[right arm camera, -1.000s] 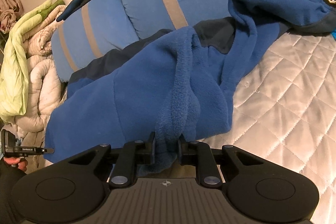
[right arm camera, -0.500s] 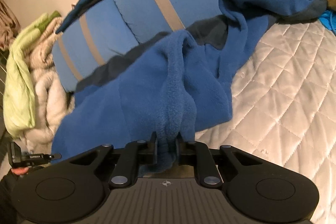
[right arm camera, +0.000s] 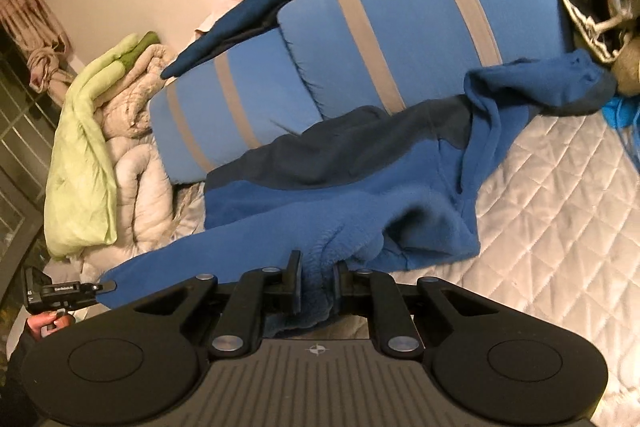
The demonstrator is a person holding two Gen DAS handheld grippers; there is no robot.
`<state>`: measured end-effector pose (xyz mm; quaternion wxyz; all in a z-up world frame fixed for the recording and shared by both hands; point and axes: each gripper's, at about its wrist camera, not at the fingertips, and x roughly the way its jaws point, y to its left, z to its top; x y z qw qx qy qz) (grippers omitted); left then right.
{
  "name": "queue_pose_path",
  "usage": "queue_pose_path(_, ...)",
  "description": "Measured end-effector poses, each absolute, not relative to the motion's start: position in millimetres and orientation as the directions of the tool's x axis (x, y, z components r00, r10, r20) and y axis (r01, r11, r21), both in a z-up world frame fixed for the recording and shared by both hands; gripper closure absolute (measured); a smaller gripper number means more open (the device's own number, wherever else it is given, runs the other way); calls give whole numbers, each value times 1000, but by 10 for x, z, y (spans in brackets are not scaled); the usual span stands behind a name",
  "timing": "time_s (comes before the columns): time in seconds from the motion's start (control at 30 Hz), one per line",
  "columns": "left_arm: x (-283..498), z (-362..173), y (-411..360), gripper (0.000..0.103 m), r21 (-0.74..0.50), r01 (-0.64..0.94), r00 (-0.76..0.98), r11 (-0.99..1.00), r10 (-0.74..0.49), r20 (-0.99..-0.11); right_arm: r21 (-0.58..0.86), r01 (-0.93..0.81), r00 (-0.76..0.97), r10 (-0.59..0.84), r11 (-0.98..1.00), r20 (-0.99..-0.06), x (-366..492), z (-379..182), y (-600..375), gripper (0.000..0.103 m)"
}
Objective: Fold clothes
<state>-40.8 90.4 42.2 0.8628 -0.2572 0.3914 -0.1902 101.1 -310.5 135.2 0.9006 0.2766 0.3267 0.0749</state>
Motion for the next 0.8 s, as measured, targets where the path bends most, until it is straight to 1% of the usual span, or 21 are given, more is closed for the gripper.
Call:
queue_pose_path(0.1, -670, 434, 973, 88, -602, 143, 613, 785, -548, -569, 529, 61, 761, 303, 847, -573, 778, 1527, -3019, 88)
queue_pose_path(0.23, -1003, 332, 993, 88, -605, 152, 588, 782, -564, -580, 523, 94, 751, 285, 847, -595, 348, 1607, -2898, 88)
queue_pose_path(0.4, -1313, 31, 869, 87, -573, 169, 552, 802, -559, -619, 510, 148, 727, 257, 847, -637, -217, 1383, -2782, 88)
queue_pose_path(0.47, -1351, -98, 819, 85, -568, 174, 532, 805, -562, -634, 497, 171, 710, 243, 851, -661, -349, 1186, -2810, 84)
queue_pose_path(0.5, -1357, -127, 820, 82, -565, 168, 527, 808, -558, -641, 485, 185, 701, 231, 855, -674, -404, 1095, -2829, 72)
queue_pose_path(0.53, -1360, -124, 836, 80, -561, 160, 525, 812, -551, -648, 465, 201, 694, 209, 862, -688, -433, 1028, -2861, 54)
queue_pose_path(0.57, -1363, -121, 852, 75, -557, 152, 523, 817, -545, -656, 445, 216, 692, 185, 869, -698, -459, 980, -2901, 43)
queue_pose_path(0.6, -1367, -84, 879, 72, -546, 144, 530, 825, -531, -662, 424, 229, 693, 159, 876, -703, -479, 948, -2940, 23)
queue_pose_path(0.63, -1369, -14, 917, 63, -530, 134, 547, 837, -509, -665, 401, 239, 703, 128, 884, -700, -489, 949, -2976, 7)
queue_pose_path(0.67, -1356, 44, 936, 52, -512, 125, 563, 850, -486, -668, 382, 247, 713, 100, 890, -694, -491, 956, -3012, 2)
queue_pose_path(0.7, -1325, 89, 935, 41, -493, 116, 581, 862, -461, -671, 371, 252, 726, 79, 894, -683, -478, 972, -3047, 0)
queue_pose_path(0.77, -1262, 180, 932, 31, -453, 97, 614, 886, -412, -673, 350, 262, 747, 40, 899, -663, -444, 1004, -3119, 0)
queue_pose_path(0.8, -1231, 225, 931, 29, -434, 87, 630, 897, -386, -674, 345, 267, 752, 29, 900, -658, -408, 1015, -3156, 0)
